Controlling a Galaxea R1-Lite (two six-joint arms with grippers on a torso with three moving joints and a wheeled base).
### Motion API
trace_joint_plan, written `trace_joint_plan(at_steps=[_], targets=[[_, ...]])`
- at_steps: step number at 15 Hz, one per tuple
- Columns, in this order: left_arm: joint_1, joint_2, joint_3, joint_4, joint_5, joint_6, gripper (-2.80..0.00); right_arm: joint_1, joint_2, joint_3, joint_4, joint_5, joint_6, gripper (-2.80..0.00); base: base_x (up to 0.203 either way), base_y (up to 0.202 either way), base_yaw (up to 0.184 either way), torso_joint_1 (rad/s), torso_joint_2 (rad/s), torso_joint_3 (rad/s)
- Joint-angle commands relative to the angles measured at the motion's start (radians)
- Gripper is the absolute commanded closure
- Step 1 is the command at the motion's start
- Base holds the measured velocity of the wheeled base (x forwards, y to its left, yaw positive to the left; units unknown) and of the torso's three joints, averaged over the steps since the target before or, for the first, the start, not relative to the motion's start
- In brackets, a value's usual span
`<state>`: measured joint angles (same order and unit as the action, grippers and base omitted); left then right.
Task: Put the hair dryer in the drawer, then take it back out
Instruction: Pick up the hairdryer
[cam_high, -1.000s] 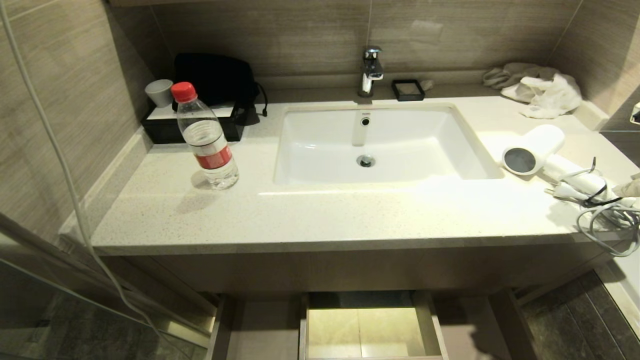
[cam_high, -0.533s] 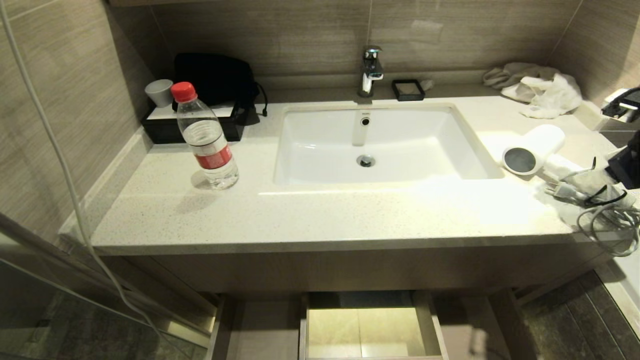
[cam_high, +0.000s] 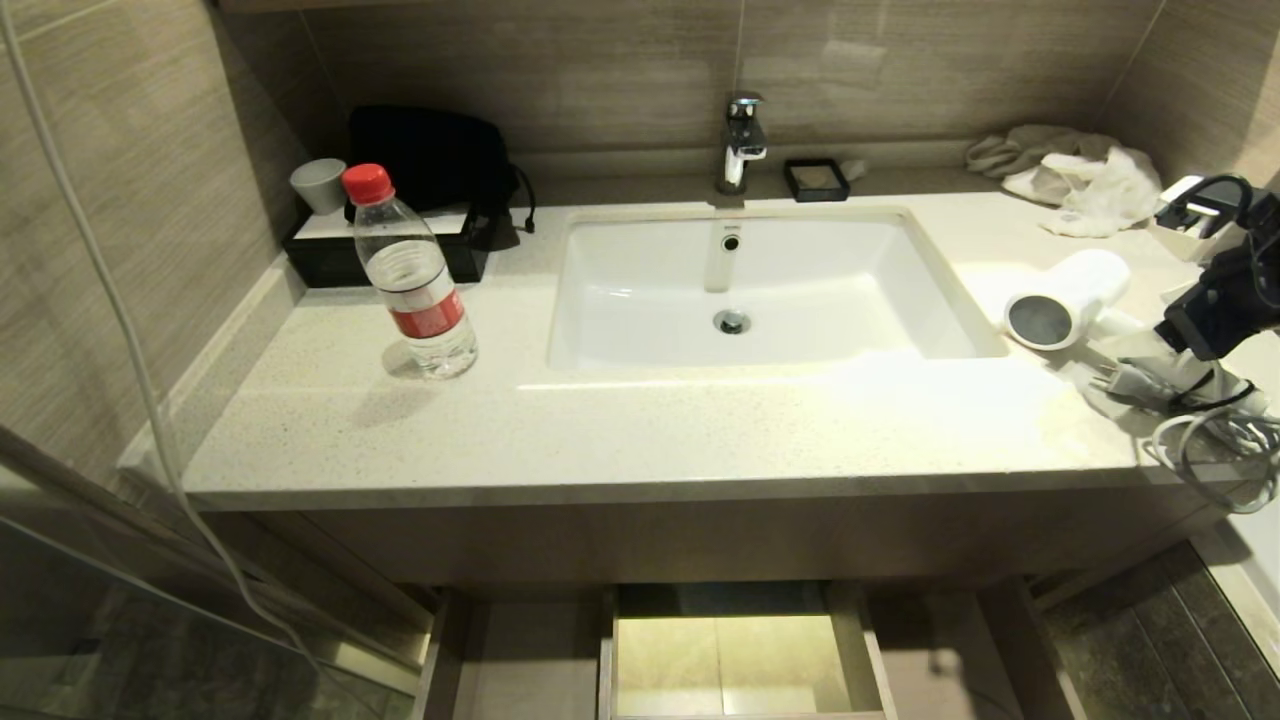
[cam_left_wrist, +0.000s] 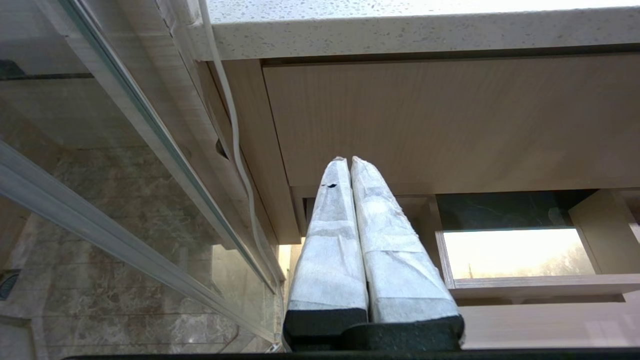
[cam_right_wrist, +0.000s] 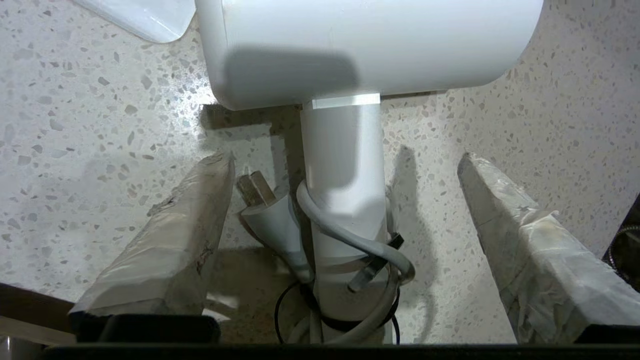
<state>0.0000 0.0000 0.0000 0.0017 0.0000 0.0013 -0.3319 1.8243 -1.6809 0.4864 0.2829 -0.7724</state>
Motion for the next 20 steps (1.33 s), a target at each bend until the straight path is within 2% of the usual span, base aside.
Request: trace_joint_plan(at_steps=[1, 11, 19, 20], targets=[[0.000, 0.000, 0.000, 0.000, 0.000, 0.000, 0.00, 0.001, 0.039, -0.021, 0.003, 0.001, -0.008, -2.80, 0.000, 0.000, 0.000, 0.000, 0.00, 0.000], [0.000, 0.000, 0.000, 0.000, 0.000, 0.000, 0.00, -0.001, 0.100, -0.024, 0.001, -0.001, -0.029, -2.80, 0.000, 0.000, 0.000, 0.000, 0.00, 0.000], [0.000, 0.000, 0.000, 0.000, 0.000, 0.000, 0.00, 0.001, 0.131, -0.034, -0.063, -0.002, -0.027, -2.80, 0.000, 0.000, 0.000, 0.000, 0.00, 0.000], [0.000, 0.000, 0.000, 0.000, 0.000, 0.000, 0.00, 0.001, 0.131, -0.034, -0.057, -0.002, -0.027, 0.00, 0.000, 0.000, 0.000, 0.000, 0.00, 0.000]])
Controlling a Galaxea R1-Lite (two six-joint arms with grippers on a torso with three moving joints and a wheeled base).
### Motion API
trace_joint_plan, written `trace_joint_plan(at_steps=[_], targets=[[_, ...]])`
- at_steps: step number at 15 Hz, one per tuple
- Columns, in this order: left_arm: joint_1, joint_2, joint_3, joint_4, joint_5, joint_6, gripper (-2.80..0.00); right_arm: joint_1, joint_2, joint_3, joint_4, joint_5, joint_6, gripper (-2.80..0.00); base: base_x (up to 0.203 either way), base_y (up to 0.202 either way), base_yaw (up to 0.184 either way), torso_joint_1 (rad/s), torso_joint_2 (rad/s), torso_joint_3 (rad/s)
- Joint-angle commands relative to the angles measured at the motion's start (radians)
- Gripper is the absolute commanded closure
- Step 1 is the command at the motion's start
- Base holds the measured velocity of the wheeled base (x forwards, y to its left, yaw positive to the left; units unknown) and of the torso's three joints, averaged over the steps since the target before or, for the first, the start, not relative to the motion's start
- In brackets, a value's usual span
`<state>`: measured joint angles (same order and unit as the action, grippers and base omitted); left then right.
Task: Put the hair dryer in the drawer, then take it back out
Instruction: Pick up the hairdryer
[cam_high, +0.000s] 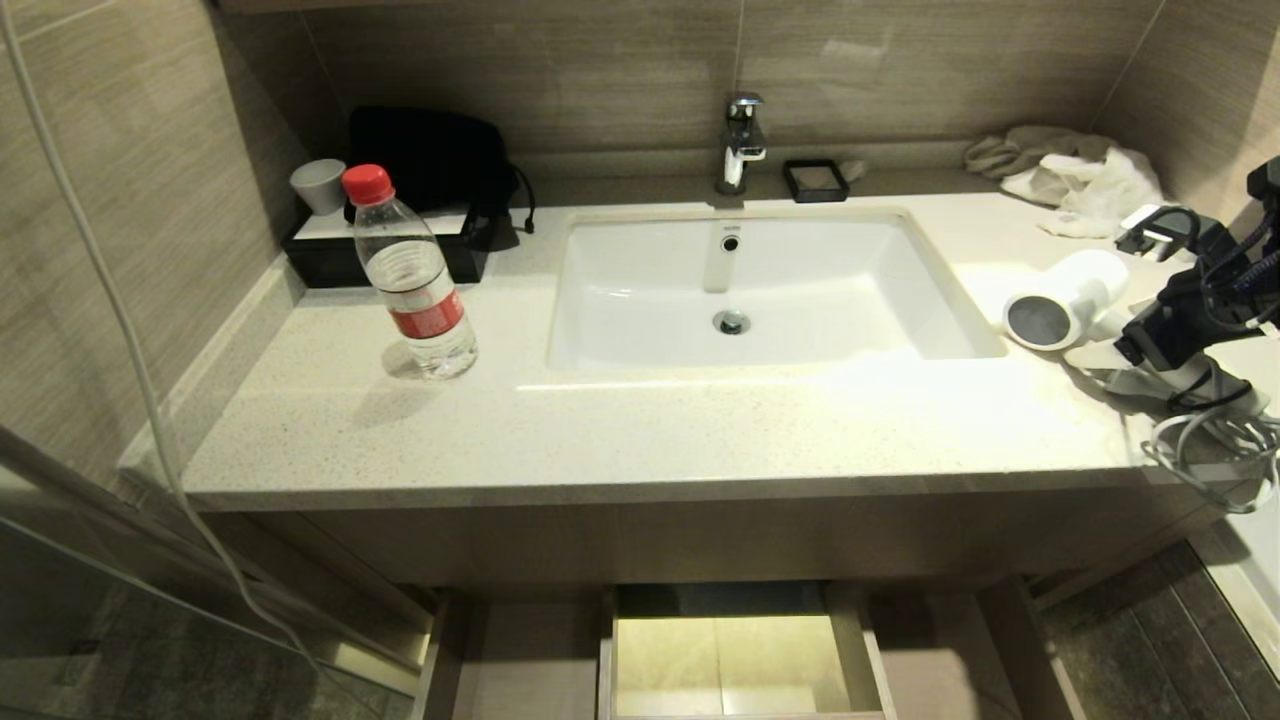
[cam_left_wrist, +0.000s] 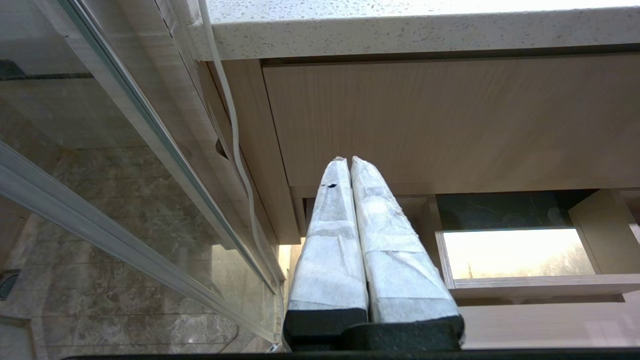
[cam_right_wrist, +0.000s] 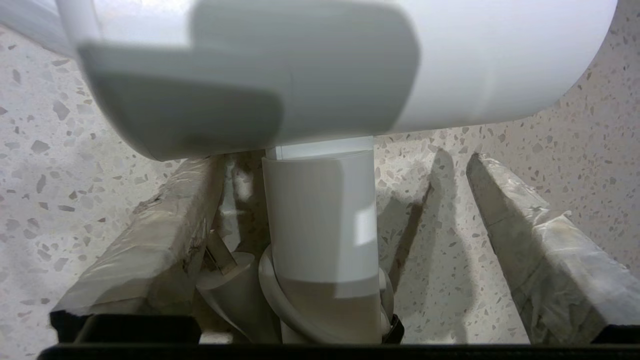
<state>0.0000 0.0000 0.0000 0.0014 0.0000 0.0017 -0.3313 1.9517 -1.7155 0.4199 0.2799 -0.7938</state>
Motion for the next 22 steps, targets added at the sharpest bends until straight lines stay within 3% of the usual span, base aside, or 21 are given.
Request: trace_joint_plan(at_steps=[1, 12, 22], targets=[[0.000, 0.000, 0.000, 0.000, 0.000, 0.000, 0.00, 0.000, 0.001, 0.011, 0.007, -0.001, -0.005, 0.00, 0.000, 0.000, 0.000, 0.000, 0.00, 0.000], [0.000, 0.000, 0.000, 0.000, 0.000, 0.000, 0.00, 0.000, -0.127, 0.056, 0.056, -0.002, 0.002, 0.00, 0.000, 0.000, 0.000, 0.000, 0.00, 0.000], [0.000, 0.000, 0.000, 0.000, 0.000, 0.000, 0.00, 0.003, -0.370, 0.231, 0.057, -0.002, 0.002, 0.00, 0.000, 0.000, 0.000, 0.000, 0.00, 0.000]])
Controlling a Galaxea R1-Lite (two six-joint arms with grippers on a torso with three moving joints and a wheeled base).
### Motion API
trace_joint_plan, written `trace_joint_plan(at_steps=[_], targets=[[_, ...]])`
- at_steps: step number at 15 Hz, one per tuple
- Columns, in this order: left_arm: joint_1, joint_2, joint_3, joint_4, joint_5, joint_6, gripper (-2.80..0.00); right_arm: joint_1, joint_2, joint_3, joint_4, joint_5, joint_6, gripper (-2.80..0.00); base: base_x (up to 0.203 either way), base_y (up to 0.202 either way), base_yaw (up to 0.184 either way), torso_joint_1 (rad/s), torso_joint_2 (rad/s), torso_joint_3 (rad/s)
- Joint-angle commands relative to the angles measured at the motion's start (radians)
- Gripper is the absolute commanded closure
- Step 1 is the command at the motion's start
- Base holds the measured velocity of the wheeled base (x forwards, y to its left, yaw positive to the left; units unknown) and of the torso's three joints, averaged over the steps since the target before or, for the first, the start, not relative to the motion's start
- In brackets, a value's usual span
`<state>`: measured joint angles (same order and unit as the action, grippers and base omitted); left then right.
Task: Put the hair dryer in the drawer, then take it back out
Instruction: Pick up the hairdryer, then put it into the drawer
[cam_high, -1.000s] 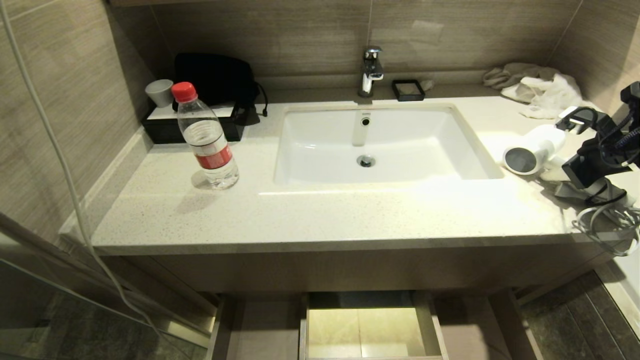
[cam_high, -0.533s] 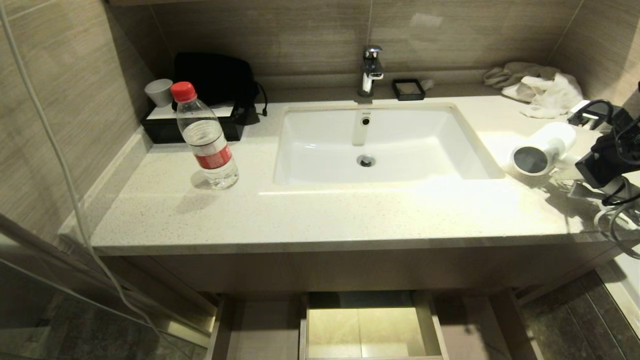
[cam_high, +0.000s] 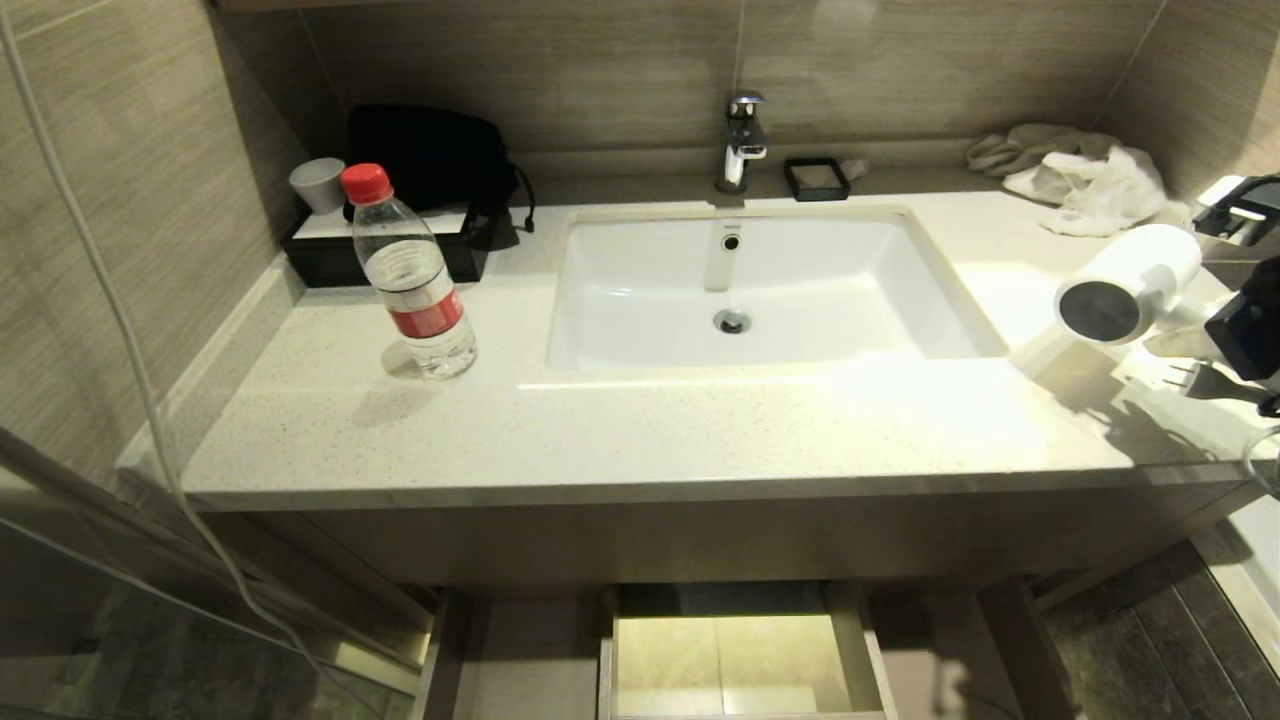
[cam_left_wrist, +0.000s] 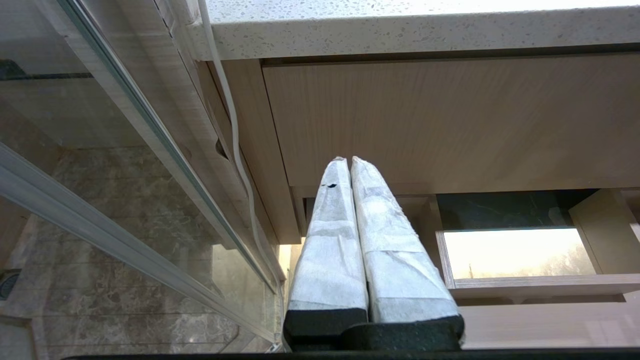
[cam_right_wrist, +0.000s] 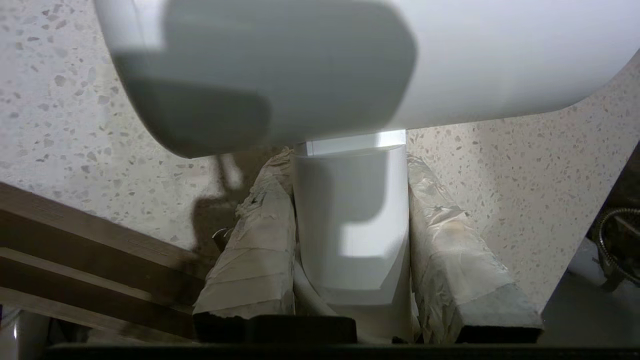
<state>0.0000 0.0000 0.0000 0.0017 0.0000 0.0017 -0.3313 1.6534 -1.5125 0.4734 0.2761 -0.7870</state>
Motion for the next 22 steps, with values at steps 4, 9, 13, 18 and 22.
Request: trace_joint_plan(at_steps=[4, 9, 13, 18, 22], targets=[[0.000, 0.000, 0.000, 0.000, 0.000, 0.000, 0.00, 0.011, -0.201, 0.107, 0.011, 0.001, -0.004, 0.00, 0.000, 0.000, 0.000, 0.000, 0.00, 0.000], [0.000, 0.000, 0.000, 0.000, 0.000, 0.000, 0.00, 0.013, -0.347, 0.184, 0.068, -0.002, 0.003, 0.00, 0.000, 0.000, 0.000, 0.000, 0.00, 0.000], [0.000, 0.000, 0.000, 0.000, 0.000, 0.000, 0.00, 0.015, -0.424, 0.254, 0.116, 0.003, 0.112, 0.00, 0.000, 0.000, 0.000, 0.000, 0.00, 0.000], [0.000, 0.000, 0.000, 0.000, 0.000, 0.000, 0.00, 0.015, -0.547, 0.427, 0.116, 0.004, 0.181, 0.00, 0.000, 0.000, 0.000, 0.000, 0.00, 0.000], [0.000, 0.000, 0.000, 0.000, 0.000, 0.000, 0.00, 0.015, -0.626, 0.543, 0.111, 0.005, 0.202, 0.00, 0.000, 0.000, 0.000, 0.000, 0.00, 0.000]])
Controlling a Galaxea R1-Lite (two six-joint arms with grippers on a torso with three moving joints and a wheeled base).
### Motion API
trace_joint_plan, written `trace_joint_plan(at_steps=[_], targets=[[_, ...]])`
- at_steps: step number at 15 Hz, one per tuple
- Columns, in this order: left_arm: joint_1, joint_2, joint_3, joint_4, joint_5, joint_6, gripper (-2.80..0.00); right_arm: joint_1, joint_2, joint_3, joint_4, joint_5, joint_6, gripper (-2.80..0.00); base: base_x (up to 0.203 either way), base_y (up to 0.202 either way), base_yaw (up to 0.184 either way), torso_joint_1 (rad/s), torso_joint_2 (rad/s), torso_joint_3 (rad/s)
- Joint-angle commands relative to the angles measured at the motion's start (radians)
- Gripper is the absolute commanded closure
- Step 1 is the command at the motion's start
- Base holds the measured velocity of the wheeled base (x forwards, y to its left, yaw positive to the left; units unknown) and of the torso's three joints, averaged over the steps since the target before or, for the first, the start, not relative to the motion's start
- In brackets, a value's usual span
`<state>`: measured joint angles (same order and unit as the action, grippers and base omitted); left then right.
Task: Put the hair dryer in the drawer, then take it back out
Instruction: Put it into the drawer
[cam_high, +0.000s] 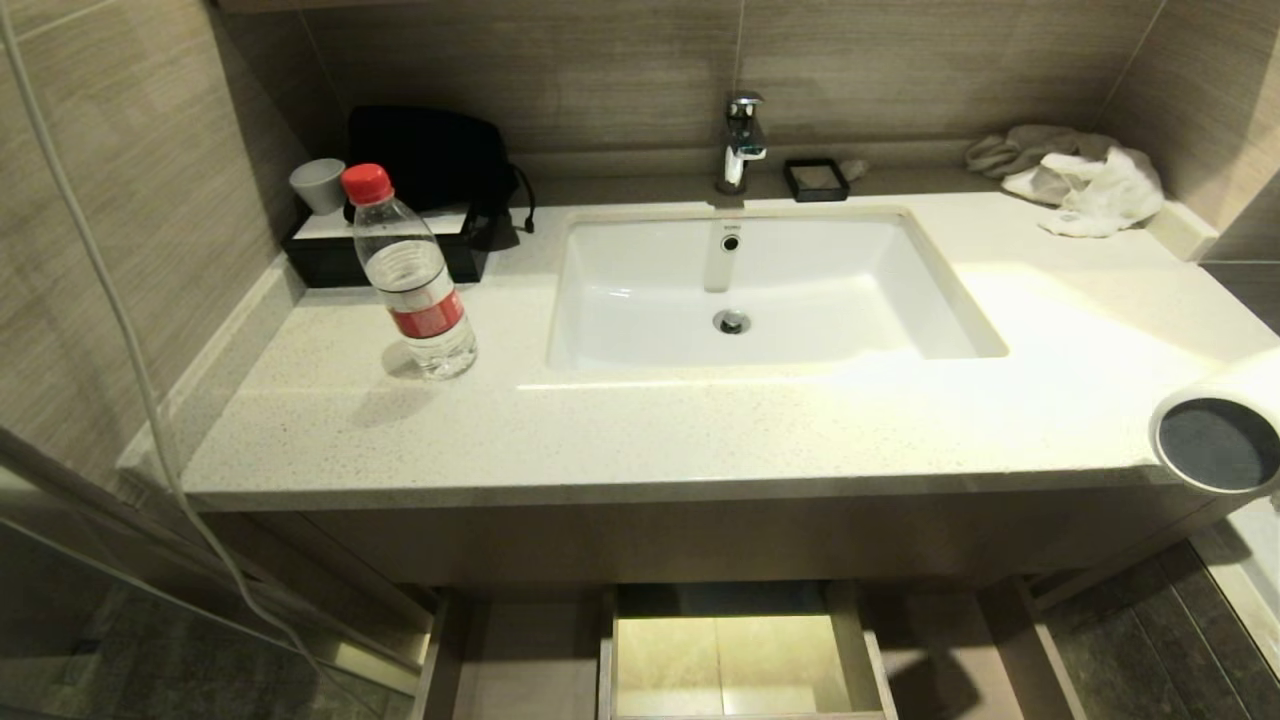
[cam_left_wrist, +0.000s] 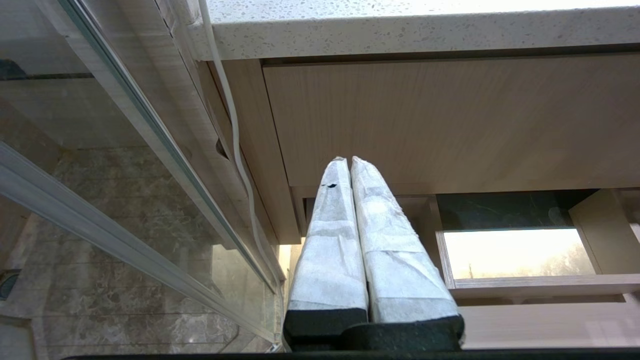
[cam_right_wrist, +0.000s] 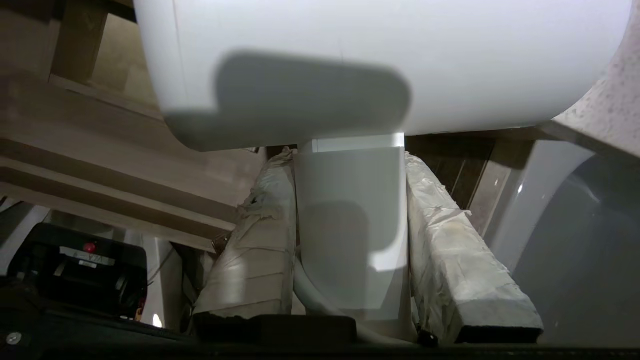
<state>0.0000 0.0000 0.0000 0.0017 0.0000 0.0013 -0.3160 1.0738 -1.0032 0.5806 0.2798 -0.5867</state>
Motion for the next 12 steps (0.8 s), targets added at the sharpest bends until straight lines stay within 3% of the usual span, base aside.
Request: trace_joint_plan(at_steps=[1, 12], targets=[[0.000, 0.000, 0.000, 0.000, 0.000, 0.000, 0.00, 0.000, -0.060, 0.057, 0.001, 0.001, 0.003, 0.00, 0.000, 0.000, 0.000, 0.000, 0.00, 0.000], [0.000, 0.000, 0.000, 0.000, 0.000, 0.000, 0.00, 0.001, -0.188, 0.282, -0.041, -0.003, 0.083, 0.00, 0.000, 0.000, 0.000, 0.000, 0.00, 0.000]])
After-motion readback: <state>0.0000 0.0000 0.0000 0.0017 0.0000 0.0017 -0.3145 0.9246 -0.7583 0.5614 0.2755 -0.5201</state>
